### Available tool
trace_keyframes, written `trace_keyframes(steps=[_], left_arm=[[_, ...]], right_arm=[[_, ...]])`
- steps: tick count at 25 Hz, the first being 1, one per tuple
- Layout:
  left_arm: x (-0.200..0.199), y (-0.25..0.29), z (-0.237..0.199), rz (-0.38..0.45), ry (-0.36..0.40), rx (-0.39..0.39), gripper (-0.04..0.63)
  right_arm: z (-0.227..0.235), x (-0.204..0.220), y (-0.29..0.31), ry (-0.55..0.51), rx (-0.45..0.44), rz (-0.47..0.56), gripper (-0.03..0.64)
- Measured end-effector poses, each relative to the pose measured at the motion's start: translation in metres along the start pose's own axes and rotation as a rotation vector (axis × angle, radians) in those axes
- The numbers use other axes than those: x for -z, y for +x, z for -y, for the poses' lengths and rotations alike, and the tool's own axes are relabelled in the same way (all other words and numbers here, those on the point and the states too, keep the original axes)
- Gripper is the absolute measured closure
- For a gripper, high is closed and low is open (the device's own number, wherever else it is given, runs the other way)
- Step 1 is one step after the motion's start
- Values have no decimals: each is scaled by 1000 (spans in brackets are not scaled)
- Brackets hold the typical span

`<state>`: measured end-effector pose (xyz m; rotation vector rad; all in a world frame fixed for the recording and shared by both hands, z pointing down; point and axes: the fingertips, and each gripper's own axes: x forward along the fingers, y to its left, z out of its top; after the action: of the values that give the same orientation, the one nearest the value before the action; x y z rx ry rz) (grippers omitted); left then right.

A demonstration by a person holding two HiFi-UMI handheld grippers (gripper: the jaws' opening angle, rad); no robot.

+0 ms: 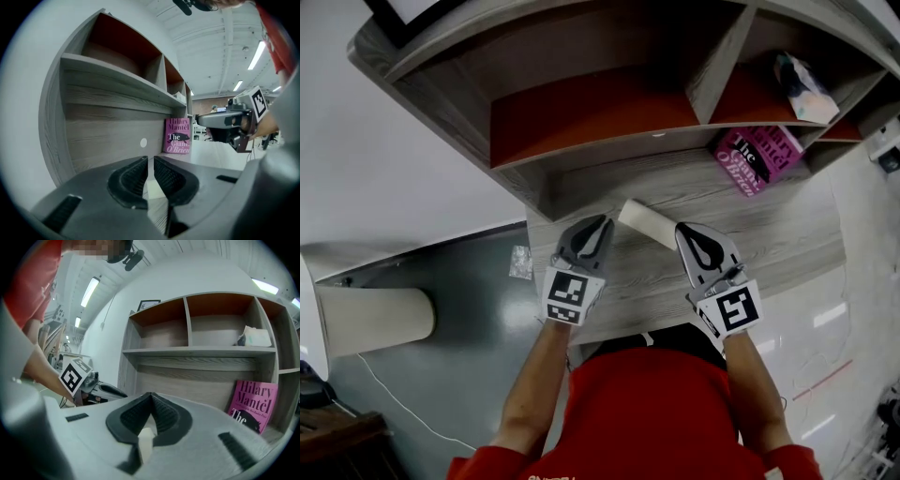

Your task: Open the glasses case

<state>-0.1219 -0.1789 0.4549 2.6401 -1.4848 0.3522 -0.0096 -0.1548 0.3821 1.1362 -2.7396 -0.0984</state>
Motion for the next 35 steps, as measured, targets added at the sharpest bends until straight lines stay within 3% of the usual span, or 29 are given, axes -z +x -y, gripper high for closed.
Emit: trace_keyframes(steps=[3, 12, 23, 35], left_arm=[[16, 13, -1, -55, 6, 10, 580], [60, 42, -2, -194, -4, 64, 491], [118, 62, 0, -412, 6, 147, 449], [140, 77, 7, -499, -9, 183, 450]], right_arm=[[5, 12, 8, -5, -10, -25, 612], [9, 43, 27, 33, -51, -110, 604], [14, 91, 41, 32, -87, -225, 475], [10, 155, 36, 11, -143, -410, 372]])
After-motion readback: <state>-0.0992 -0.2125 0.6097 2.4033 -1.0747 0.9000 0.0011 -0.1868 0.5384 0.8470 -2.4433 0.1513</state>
